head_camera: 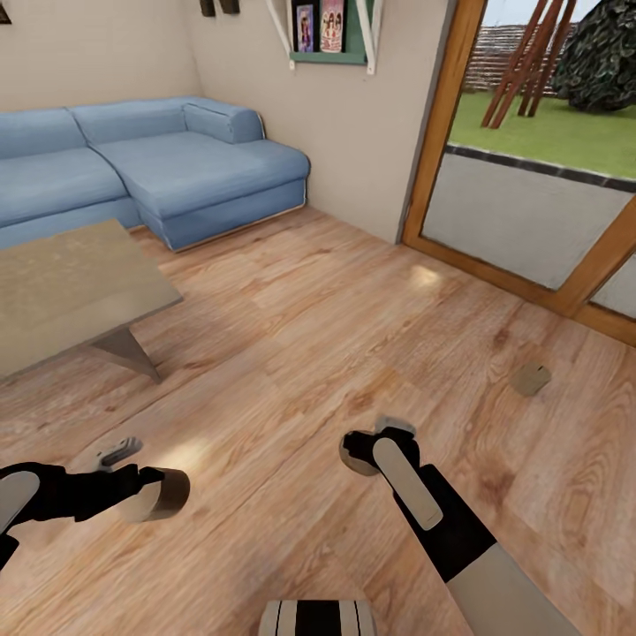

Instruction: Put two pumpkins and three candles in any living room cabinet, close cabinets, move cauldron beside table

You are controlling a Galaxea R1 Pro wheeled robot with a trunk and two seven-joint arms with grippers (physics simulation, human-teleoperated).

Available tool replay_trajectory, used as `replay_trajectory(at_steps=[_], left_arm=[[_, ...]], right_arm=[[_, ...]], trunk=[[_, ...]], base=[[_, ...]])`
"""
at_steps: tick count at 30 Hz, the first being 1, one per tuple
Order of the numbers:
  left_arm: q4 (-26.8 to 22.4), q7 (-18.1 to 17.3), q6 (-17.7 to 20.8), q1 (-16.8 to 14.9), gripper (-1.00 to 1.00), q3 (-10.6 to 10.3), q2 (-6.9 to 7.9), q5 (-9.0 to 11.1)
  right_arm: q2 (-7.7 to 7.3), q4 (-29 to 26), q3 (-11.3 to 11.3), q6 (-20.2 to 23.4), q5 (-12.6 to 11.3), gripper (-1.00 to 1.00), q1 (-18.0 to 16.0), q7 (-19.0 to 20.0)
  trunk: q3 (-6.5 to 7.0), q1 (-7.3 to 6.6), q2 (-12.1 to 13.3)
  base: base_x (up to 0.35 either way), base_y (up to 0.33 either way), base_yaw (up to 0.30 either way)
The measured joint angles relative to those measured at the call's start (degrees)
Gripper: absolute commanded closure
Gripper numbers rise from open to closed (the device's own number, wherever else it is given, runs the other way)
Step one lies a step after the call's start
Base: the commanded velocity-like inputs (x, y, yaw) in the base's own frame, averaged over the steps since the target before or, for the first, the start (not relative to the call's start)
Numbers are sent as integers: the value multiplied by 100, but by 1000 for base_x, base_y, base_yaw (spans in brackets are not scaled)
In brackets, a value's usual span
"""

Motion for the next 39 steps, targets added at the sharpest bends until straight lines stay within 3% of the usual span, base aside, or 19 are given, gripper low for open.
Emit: replay_trajectory(at_steps=[12, 39], left_arm=[[-1, 0, 3, 3, 100, 2, 1, -3], [0, -9, 11, 4, 100, 12, 1, -7]], right_arm=[[1, 8, 3, 2, -1, 100, -1, 0], [66, 61, 3, -1, -9, 100, 0, 0]], trunk=[[266, -31, 16], [266, -30, 17]], base=[[0, 0, 263], [0, 0, 292]])
